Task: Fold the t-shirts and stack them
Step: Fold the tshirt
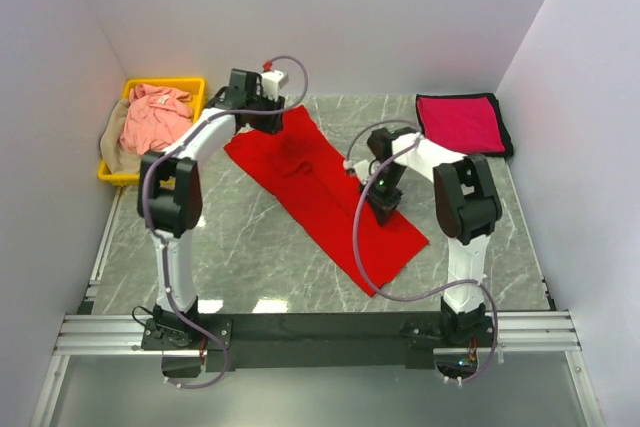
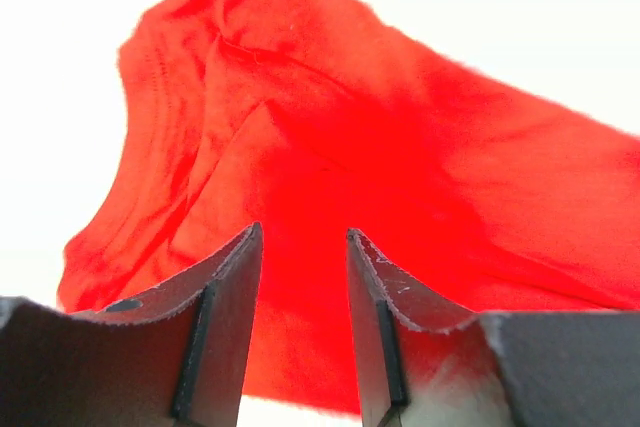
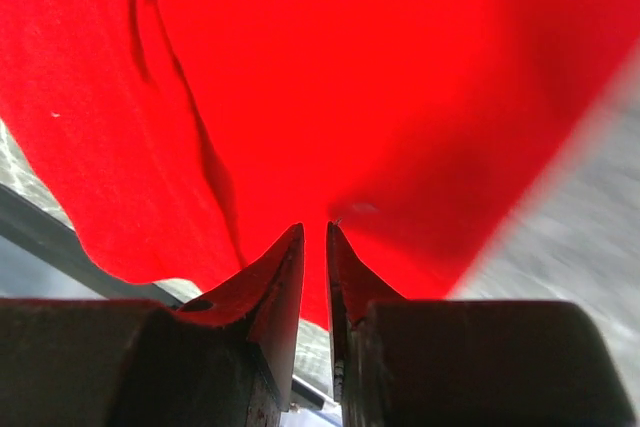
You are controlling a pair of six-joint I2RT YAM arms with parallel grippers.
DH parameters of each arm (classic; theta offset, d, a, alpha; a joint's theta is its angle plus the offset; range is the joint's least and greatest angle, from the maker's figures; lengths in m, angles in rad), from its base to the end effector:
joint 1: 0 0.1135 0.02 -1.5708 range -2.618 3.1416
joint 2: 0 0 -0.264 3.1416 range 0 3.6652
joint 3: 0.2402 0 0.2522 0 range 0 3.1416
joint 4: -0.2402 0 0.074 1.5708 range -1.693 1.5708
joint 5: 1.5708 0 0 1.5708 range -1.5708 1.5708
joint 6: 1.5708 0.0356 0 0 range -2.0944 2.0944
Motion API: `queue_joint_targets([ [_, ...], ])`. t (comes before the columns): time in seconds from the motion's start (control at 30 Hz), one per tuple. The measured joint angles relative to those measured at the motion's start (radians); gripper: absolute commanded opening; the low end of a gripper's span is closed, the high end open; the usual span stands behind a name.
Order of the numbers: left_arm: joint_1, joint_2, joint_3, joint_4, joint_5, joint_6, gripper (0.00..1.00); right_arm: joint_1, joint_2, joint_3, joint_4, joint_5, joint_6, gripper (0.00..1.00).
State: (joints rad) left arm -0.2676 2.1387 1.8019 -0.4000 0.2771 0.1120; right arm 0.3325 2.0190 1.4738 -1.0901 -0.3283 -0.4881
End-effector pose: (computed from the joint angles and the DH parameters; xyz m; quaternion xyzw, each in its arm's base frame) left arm 0.4731 -0.1398 0.2390 0.2258 0.8787 -0.1571 0.3901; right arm 0.3441 0.1310 0.1682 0.3885 -0.9063 -0.1653 0.0190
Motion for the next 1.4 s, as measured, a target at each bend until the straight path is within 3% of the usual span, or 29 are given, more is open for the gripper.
queue_joint_targets([
  [0.33, 0.052, -0.261, -0.194, -0.043, 0.045, -0.135, 0.36, 0.13, 0.039, -0.074, -0.02, -0.085, 0.019, 0.21],
  [0.57, 0.062, -0.253, -0.277, -0.15, 0.08, -0.211, 0.32, 0.371, 0.062, -0.066, 0.02, -0.298, 0.014, 0.25],
  [0.67, 0.052, -0.215, -0.277, -0.167, 0.092, -0.232, 0.3, 0.41, 0.051, -0.066, 0.03, -0.37, 0.011, 0.3],
  [0.93, 0.016, -0.013, -0.238, -0.189, 0.092, -0.267, 0.27, 0.232, -0.135, -0.087, 0.093, -0.39, 0.016, 0.34],
  [1.2, 0.008, 0.192, 0.081, -0.236, 0.126, -0.291, 0.27, 0.047, -0.098, -0.054, 0.093, -0.348, 0.021, 0.33],
  [1.4, 0.005, 0.344, 0.328, -0.214, 0.118, -0.294, 0.31, -0.022, -0.052, 0.02, 0.085, -0.312, 0.032, 0.32],
])
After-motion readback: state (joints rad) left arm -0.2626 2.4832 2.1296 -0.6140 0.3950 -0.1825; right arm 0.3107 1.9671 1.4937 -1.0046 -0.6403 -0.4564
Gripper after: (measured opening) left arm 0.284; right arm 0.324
